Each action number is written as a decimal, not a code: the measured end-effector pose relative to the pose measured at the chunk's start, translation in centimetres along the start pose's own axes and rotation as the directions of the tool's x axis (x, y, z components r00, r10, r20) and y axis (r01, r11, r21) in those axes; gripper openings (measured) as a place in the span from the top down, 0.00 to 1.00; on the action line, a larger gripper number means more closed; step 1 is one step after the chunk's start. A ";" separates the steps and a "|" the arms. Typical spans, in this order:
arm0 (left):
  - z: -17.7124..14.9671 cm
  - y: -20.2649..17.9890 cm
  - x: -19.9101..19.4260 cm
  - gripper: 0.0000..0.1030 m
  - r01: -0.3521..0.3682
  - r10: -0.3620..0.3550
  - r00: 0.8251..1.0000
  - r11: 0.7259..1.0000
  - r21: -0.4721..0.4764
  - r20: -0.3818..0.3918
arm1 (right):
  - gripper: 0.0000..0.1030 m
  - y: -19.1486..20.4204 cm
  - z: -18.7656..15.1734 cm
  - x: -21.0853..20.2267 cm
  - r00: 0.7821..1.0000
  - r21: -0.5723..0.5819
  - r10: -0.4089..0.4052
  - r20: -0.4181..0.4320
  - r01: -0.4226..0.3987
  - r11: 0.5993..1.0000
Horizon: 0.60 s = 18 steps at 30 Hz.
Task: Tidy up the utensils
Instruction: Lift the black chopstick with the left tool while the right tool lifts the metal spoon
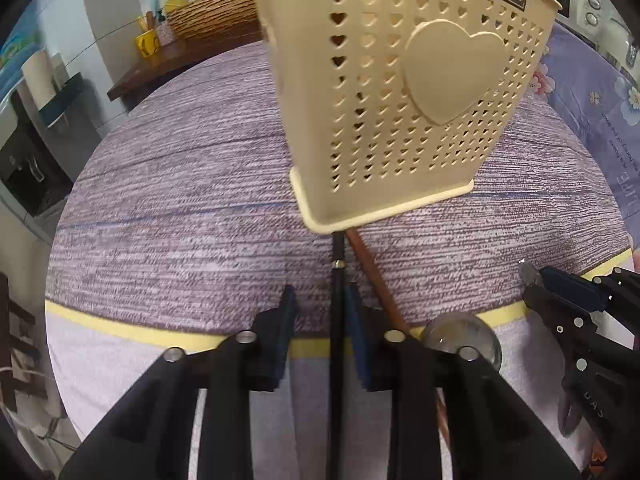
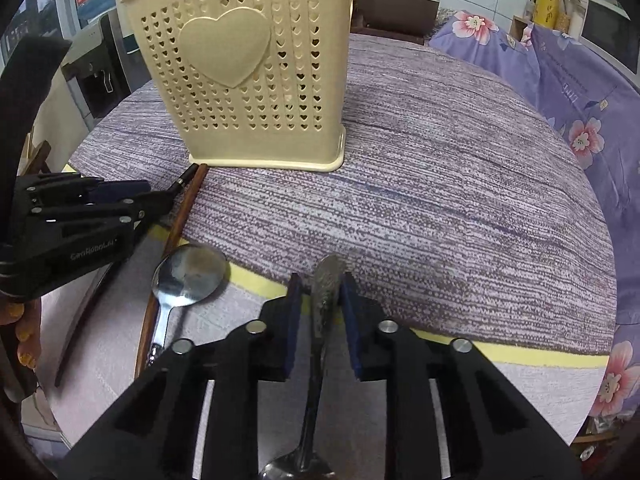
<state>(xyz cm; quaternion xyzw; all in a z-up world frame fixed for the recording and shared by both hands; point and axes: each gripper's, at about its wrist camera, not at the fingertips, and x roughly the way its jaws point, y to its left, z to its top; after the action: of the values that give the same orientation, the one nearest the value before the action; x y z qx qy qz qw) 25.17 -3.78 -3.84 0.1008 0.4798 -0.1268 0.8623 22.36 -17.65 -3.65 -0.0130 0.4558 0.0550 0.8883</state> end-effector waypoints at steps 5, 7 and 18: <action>0.4 -0.8 0.3 0.91 -0.043 0.043 0.999 0.999 0.018 0.009 | 0.84 -0.2 0.1 0.1 1.000 -0.001 0.013 0.012 -0.013 1.000; 0.4 -0.9 0.3 0.92 -0.056 0.055 0.998 0.998 0.018 0.009 | 0.84 -0.6 0.2 -0.1 0.999 0.015 0.041 0.021 -0.042 0.999; 0.0 1.9 -8.9 0.92 0.036 -0.012 0.974 0.994 -0.103 0.228 | 0.96 -2.3 1.4 -7.2 0.963 0.013 0.166 0.211 -0.172 0.985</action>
<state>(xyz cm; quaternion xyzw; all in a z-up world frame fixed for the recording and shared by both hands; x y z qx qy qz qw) 21.21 -0.86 3.84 0.0336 0.3855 -0.1220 0.9140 19.60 -20.48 2.91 0.0458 0.3604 0.1244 0.9233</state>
